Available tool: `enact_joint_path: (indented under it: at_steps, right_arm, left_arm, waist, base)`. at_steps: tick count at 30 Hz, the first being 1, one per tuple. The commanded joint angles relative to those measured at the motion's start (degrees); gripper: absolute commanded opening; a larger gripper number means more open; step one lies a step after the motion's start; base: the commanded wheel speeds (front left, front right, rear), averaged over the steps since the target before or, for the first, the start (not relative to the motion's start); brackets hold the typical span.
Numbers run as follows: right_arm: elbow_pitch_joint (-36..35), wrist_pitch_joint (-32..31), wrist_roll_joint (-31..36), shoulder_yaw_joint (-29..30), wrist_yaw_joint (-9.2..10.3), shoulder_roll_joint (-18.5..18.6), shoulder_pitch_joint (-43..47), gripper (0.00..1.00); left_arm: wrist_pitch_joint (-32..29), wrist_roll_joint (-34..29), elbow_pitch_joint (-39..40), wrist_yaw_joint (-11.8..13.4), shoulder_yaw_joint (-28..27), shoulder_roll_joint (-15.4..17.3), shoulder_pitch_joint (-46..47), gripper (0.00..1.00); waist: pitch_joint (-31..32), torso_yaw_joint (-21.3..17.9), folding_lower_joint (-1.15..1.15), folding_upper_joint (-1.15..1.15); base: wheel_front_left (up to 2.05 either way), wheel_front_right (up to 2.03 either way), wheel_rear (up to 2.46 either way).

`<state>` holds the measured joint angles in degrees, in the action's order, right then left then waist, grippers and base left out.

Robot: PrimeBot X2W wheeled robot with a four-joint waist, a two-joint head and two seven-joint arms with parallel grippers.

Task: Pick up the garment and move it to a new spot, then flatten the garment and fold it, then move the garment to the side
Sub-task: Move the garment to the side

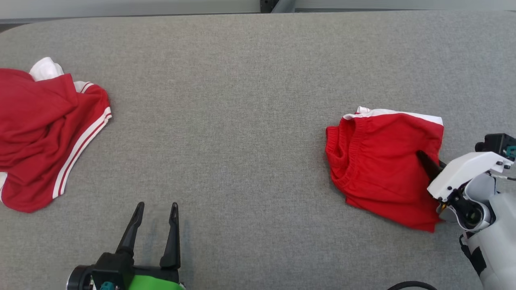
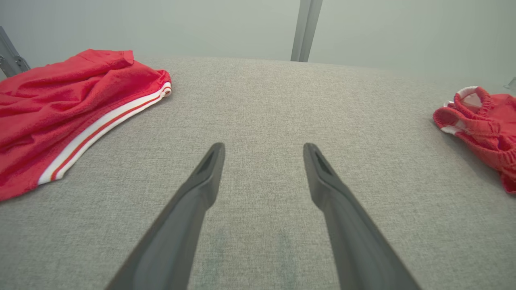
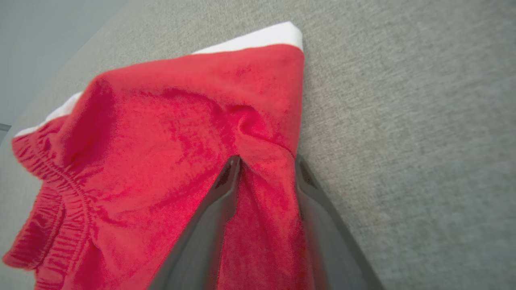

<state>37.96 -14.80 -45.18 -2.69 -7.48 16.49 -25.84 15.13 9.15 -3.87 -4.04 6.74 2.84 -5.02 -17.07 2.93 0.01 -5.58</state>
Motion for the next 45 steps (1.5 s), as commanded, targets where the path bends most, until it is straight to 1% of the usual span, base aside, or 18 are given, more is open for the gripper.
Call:
enact_joint_path:
  at_steps: [1,4,8,11,14,17,19,25,26,29,33,34,35,36,41,43,45]
  right_arm:
    - [0.28,-0.57,-0.88,-0.86,-0.01,-0.45,-0.48,0.0]
    - [-0.53,-1.3,-2.71,-2.56,0.0,1.17,-2.98,0.0]
    - [-0.8,-2.3,-3.57,-4.43,0.02,4.86,-6.46,0.0]
    - [-0.06,-2.49,-2.58,-4.99,0.02,8.74,-9.75,0.0]
    - [1.26,-2.02,-1.32,-5.31,0.02,12.77,-13.27,0.0]
    - [2.27,-1.31,0.82,-6.47,0.02,16.48,-16.45,0.0]
    - [2.63,-0.95,3.14,-8.24,0.03,19.63,-18.23,0.0]
    - [5.81,1.24,7.01,-10.91,0.02,26.55,-22.81,0.0]
    - [6.29,1.6,7.82,-11.68,0.02,27.34,-23.3,0.0]
    - [6.98,2.82,8.53,-12.79,0.02,28.17,-24.39,0.0]
    - [8.77,6.08,9.55,-14.57,0.03,28.44,-26.15,0.0]
    - [9.58,6.78,10.14,-15.0,0.03,28.64,-26.65,0.12]
    - [10.32,7.32,10.69,-15.52,0.03,28.69,-27.11,0.62]
    - [11.1,7.62,11.25,-15.93,0.03,28.71,-27.5,1.0]
    - [13.79,9.25,15.08,-18.51,0.03,29.42,-29.07,1.0]
    - [13.88,9.98,16.38,-19.55,0.03,29.84,-30.02,1.0]
    - [13.01,12.44,17.29,-19.52,0.03,30.33,-31.0,1.0]
  left_arm:
    - [0.01,-0.44,0.44,0.28,0.01,0.11,1.14,1.0]
    - [0.0,-0.81,1.4,0.42,0.19,0.1,2.29,1.0]
    - [0.01,-1.64,2.85,0.2,0.48,0.12,4.4,1.0]
    - [0.01,-2.42,3.64,-0.19,0.67,0.12,6.54,1.0]
    - [0.01,-3.78,4.27,-0.66,1.31,0.12,9.11,1.0]
    - [0.01,-4.44,4.66,-0.85,1.52,0.14,10.97,1.0]
    - [0.01,-4.92,5.14,-0.9,1.69,0.14,11.76,1.0]
    - [0.01,-5.85,6.83,-0.52,0.75,0.31,11.27,1.0]
    - [0.02,-5.82,6.97,-0.52,0.44,0.4,10.96,1.0]
    - [0.01,-5.9,7.2,-0.58,-0.03,0.48,10.46,1.0]
    - [0.01,-5.72,7.72,-0.42,-0.51,0.43,9.78,1.0]
    - [0.01,-5.67,7.87,-0.36,-0.51,0.41,9.59,1.0]
    - [0.01,-5.62,7.93,-0.36,-0.52,0.38,9.42,1.0]
    - [0.01,-5.55,8.0,-0.21,-0.54,0.36,9.2,1.0]
    - [0.01,-4.79,8.41,0.56,-0.8,0.24,8.32,1.0]
    - [0.01,-4.39,8.41,0.68,-0.86,0.2,7.63,1.0]
    - [0.01,-3.8,8.22,0.68,-0.92,0.18,7.28,1.0]
  waist:
    - [-1.56,-1.17,-0.01,-0.01]
    - [-3.65,-3.29,-0.01,-0.01]
    - [-6.99,-6.49,-0.01,-0.01]
    - [-10.01,-8.47,-0.01,-0.01]
    - [-12.95,-9.27,-0.01,-0.01]
    - [-14.88,-9.28,-0.01,-0.01]
    - [-15.91,-8.99,-0.01,-0.01]
    - [-17.36,-6.91,-0.01,-0.01]
    - [-17.37,-6.57,-0.01,-0.01]
    - [-17.37,-5.93,-0.01,-0.01]
    - [-17.17,-5.35,-0.01,-0.01]
    - [-17.12,-5.3,-0.01,-0.01]
    - [-17.02,-5.29,-0.01,-0.01]
    - [-16.87,-5.36,-0.01,-0.01]
    - [-14.96,-6.31,-0.01,-0.01]
    - [-13.76,-6.78,-0.01,-0.01]
    - [-12.36,-7.11,-0.01,-0.01]
  base:
    - [0.0,0.0,0.0]
    - [0.0,0.0,0.0]
    - [0.0,0.0,0.0]
    - [0.0,0.0,0.0]
    - [0.0,0.0,0.0]
    - [0.0,0.0,0.0]
    - [0.0,0.0,0.0]
    - [0.0,0.0,0.0]
    - [0.0,0.0,0.0]
    - [0.0,0.0,0.0]
    - [0.0,0.0,0.0]
    - [0.0,0.0,0.0]
    - [0.0,0.0,0.0]
    - [0.0,0.0,0.0]
    - [0.0,0.0,0.0]
    - [0.0,0.0,0.0]
    - [0.0,0.0,0.0]
